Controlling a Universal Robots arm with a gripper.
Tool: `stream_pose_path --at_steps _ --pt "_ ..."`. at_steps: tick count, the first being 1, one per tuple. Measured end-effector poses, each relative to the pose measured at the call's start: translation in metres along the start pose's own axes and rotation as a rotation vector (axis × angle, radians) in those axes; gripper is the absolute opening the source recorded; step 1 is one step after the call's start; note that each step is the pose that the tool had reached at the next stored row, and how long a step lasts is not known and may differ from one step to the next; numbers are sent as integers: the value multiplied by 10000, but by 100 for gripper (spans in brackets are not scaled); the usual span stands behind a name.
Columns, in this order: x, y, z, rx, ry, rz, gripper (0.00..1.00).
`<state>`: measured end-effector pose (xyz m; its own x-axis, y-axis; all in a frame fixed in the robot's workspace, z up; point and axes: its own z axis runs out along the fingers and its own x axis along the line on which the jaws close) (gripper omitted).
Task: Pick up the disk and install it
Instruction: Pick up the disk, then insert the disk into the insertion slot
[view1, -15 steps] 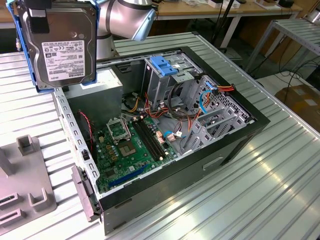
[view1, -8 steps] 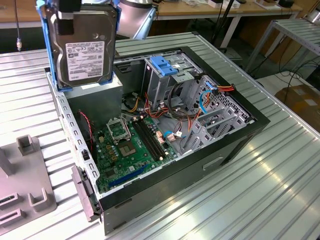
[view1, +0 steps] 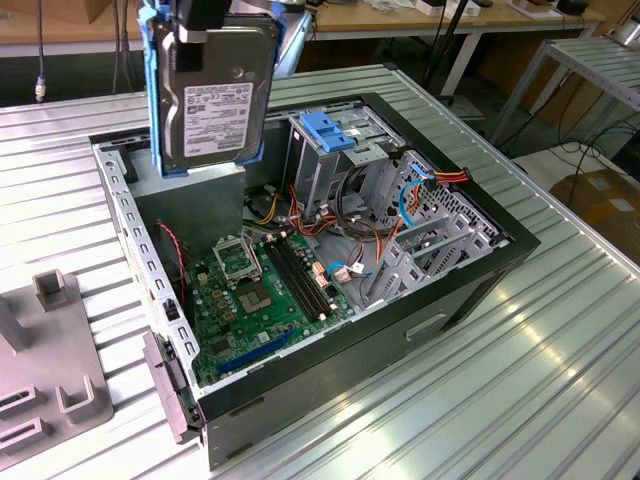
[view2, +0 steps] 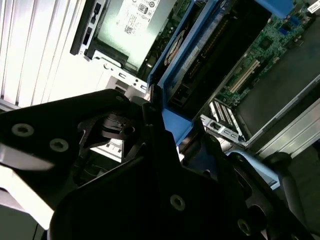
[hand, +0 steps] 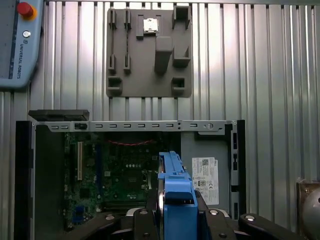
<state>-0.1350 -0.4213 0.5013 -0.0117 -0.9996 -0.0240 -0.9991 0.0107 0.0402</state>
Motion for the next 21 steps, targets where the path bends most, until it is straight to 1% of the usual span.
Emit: stream_pose_path --at_steps 4,8,10,12,21 --pt "-1 -155 18 119 14 -3 37" --pt "-2 -292 35 243 25 -6 37" --pt "3 -351 49 287 21 -6 37" --pt "9 -380 60 342 26 -7 37" --pt "9 -383 60 341 26 -7 37"
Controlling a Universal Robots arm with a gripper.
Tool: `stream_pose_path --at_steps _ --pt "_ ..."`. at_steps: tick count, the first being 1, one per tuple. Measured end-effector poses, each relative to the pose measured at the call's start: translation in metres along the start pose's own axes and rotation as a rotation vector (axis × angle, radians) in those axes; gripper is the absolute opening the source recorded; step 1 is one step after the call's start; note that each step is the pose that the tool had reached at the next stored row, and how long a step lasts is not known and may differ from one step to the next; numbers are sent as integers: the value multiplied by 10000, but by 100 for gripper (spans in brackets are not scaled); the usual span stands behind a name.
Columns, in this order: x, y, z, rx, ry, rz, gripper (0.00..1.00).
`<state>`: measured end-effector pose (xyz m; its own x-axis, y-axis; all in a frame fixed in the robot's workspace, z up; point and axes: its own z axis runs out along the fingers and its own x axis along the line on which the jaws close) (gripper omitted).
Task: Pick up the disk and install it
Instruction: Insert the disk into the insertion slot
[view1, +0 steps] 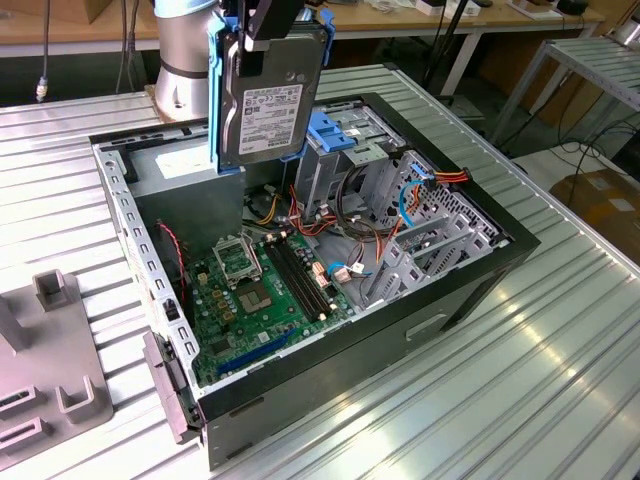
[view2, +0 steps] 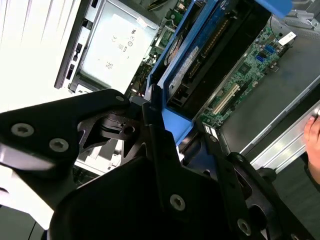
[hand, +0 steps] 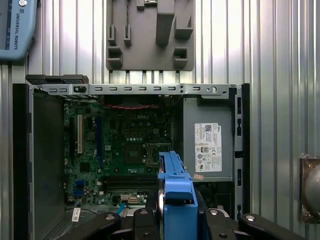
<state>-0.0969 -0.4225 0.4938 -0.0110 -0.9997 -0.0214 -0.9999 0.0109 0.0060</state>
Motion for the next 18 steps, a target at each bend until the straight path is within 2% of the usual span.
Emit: stream_pose_path --at_steps 6,18 --pt "33 -1 0 0 -1 -1 37" --pt "203 -3 -4 1 0 0 37"
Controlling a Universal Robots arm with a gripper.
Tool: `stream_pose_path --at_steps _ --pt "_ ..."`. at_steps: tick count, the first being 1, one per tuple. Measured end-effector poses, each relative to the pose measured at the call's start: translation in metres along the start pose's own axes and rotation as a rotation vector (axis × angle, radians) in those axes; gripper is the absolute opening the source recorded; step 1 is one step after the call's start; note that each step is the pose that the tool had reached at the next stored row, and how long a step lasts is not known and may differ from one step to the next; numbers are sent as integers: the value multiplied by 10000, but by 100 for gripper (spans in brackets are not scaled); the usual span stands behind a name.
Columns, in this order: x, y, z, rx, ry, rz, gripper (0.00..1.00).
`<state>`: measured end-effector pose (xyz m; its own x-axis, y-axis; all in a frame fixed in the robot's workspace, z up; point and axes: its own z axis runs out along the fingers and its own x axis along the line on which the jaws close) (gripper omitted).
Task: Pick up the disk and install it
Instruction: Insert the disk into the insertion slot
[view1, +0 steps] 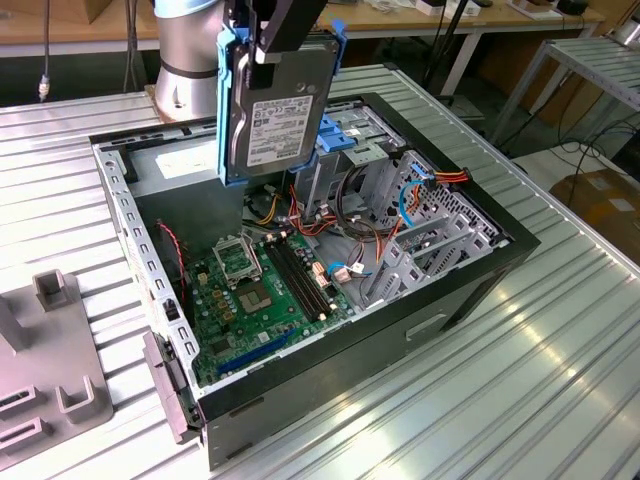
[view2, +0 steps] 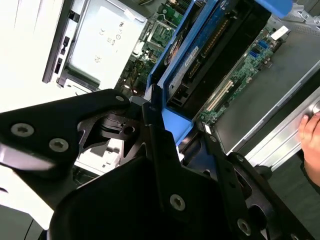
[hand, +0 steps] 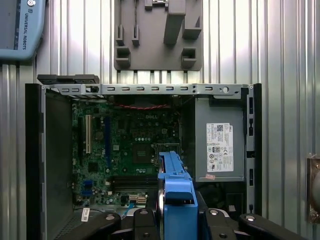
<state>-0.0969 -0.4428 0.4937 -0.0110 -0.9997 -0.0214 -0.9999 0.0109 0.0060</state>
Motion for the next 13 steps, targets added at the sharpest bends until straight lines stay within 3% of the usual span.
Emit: stream_pose_path --at_steps 13 --pt "68 -4 -2 0 1 0 37"
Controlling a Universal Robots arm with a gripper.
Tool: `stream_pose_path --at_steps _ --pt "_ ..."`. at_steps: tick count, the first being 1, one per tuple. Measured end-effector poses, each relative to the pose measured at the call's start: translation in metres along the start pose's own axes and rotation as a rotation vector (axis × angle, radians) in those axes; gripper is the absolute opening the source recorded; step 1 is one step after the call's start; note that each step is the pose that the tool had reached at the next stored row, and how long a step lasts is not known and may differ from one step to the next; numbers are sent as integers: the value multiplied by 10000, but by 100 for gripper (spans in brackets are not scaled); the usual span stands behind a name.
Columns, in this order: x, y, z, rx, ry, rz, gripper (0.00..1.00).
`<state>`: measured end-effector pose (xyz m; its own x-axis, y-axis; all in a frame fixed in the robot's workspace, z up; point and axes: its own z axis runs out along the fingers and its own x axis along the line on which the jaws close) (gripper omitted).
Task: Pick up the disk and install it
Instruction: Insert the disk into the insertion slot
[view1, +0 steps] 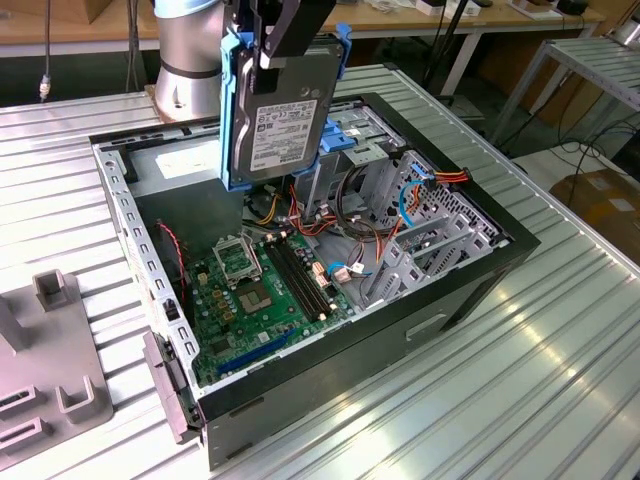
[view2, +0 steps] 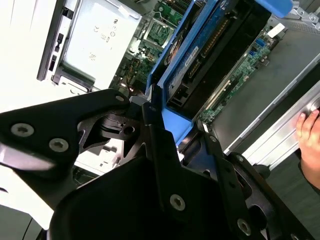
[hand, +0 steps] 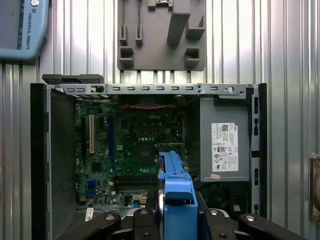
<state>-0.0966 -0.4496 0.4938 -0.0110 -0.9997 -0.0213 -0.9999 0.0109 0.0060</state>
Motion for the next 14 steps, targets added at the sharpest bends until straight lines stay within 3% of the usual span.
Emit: stream_pose_path --at_steps 7,14 --pt "11 0 0 0 -1 -1 37" --pt "152 -3 -4 1 5 0 37"
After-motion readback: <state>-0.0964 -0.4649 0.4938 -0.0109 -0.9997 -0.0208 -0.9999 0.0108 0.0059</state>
